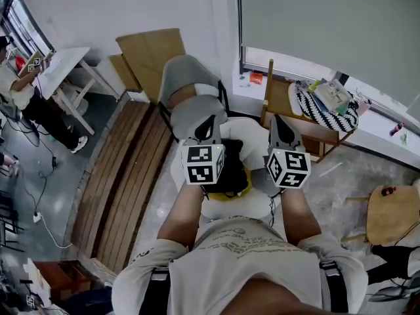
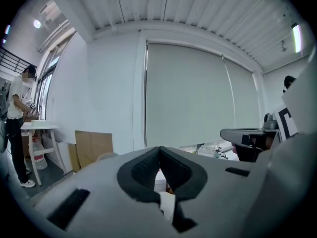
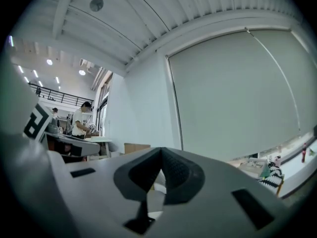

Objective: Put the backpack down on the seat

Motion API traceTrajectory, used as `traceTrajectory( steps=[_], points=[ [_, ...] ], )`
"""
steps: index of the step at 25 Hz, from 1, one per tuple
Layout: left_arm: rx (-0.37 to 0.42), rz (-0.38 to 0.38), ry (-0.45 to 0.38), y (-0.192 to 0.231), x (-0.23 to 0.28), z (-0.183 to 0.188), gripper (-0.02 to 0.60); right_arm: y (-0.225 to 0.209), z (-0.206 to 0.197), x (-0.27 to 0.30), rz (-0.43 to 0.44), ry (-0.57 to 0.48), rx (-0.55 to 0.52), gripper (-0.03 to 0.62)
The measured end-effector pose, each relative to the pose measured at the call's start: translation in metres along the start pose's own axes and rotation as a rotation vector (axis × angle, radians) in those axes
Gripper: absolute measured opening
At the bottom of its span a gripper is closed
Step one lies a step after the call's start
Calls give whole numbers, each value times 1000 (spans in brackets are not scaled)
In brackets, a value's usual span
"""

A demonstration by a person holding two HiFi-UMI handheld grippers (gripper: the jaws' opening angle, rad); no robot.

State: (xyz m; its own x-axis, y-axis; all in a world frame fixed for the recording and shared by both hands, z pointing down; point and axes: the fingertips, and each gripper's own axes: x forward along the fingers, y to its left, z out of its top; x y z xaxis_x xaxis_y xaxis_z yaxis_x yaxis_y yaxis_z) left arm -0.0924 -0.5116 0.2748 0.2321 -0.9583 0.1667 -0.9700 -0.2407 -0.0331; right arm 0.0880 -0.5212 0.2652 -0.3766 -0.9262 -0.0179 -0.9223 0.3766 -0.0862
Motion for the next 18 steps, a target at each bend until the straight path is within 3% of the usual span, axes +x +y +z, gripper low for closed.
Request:
traceTrajectory(
  steps=[9,18],
  points=[
    [-1,35,4,5,-9,-3,21,6,-10,2,-14,48,-67,26],
    [1,50,13,14,-9,-7,21,15,-11,7,2,48,-67,26]
  ],
)
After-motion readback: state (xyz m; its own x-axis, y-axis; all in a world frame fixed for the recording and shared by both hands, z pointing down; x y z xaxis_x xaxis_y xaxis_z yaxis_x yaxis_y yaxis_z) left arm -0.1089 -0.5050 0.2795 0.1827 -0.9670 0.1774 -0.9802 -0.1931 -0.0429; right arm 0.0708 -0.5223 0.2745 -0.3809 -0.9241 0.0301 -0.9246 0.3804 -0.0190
